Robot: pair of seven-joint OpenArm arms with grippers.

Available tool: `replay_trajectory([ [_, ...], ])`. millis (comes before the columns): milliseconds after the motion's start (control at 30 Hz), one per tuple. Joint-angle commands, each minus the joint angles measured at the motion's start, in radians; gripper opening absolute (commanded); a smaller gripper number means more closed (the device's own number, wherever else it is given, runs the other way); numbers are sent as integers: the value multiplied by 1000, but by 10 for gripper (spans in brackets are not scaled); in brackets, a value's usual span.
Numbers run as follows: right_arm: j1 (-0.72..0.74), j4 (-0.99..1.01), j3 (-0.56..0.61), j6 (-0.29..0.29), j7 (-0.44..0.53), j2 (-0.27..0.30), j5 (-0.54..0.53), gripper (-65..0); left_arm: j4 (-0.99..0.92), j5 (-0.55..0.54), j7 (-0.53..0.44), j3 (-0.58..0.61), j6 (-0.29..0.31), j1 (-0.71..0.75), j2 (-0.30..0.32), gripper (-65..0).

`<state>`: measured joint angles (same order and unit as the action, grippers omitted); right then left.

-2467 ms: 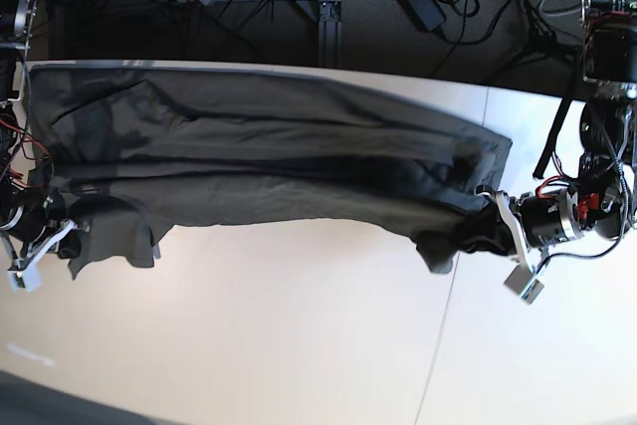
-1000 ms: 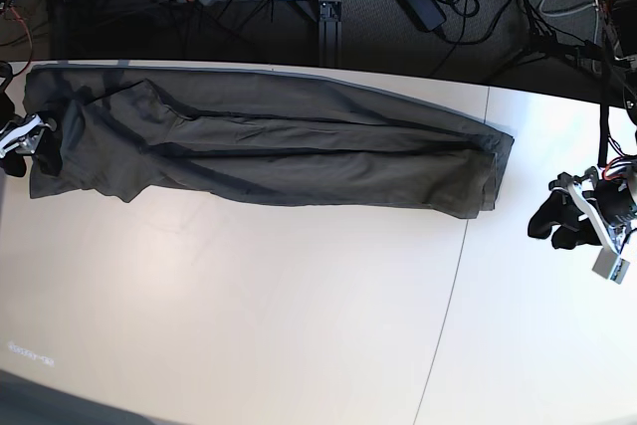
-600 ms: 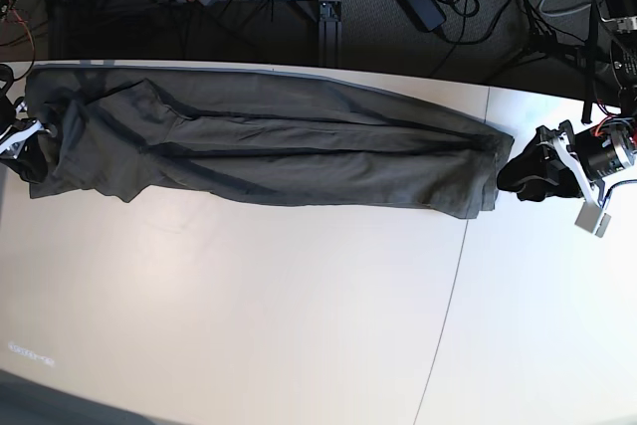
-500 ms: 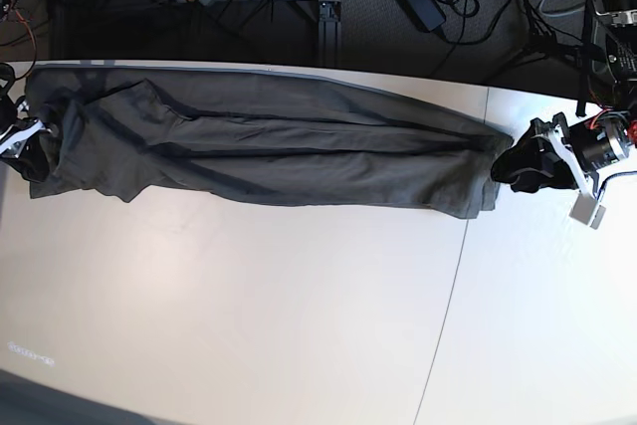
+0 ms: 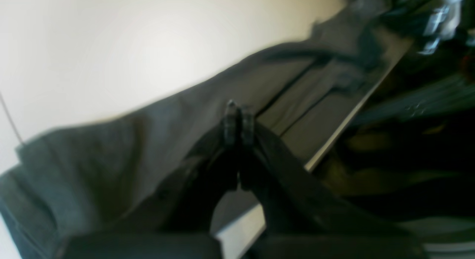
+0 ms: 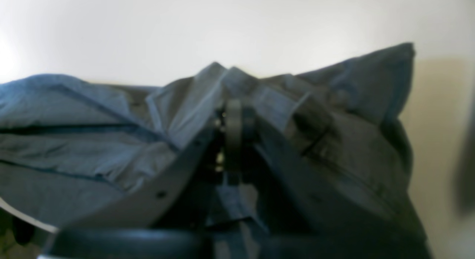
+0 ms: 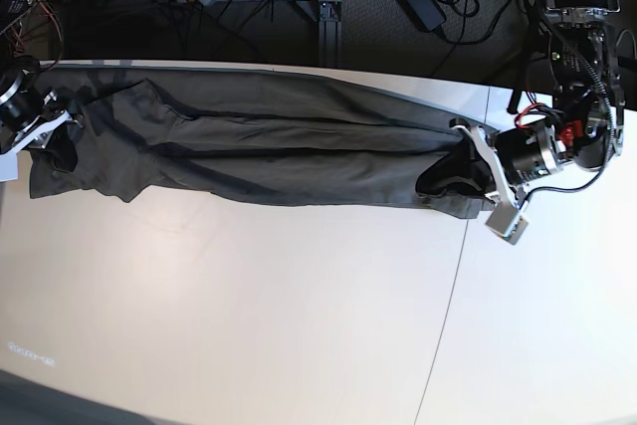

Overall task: Fold the T-shirt properly
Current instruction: 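Release the hem and regrasp the folded strip end with the left gripper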

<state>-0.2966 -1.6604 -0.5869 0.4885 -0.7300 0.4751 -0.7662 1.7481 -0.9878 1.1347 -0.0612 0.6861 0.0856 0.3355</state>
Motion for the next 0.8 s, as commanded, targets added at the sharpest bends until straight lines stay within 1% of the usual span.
replay_trajectory([
  [0, 5, -15, -8, 61, 21, 20, -8, -650, 11, 51, -77, 10, 12, -16, 11, -650],
  [67, 5, -15, -8, 61, 20, 21, -8, -650, 1, 207, -185, 25, 12, -16, 11, -650],
  [100, 5, -15, -8, 61, 14, 21, -8, -650, -7, 256, -220, 23, 12, -16, 11, -650],
  [167, 5, -15, -8, 61, 6, 21, -8, -650, -30, 298, -238, 17, 12, -16, 11, -650],
  [433, 5, -15, -8, 61, -4, 21, -8, -650, -192, 320, -240, 11, 12, -16, 14, -650],
  [500, 5, -15, -8, 61, -8, 21, -8, -650, -218, 320, -259, 3, 12, -16, 14, -650],
  [633, 5, -15, -8, 61, -8, 20, -8, -650, -250, 317, -308, 1, 12, -16, 13, -650],
  [767, 5, -15, -8, 61, -8, 21, -8, -650, -251, 292, -308, 1, 12, -20, 14, -650],
])
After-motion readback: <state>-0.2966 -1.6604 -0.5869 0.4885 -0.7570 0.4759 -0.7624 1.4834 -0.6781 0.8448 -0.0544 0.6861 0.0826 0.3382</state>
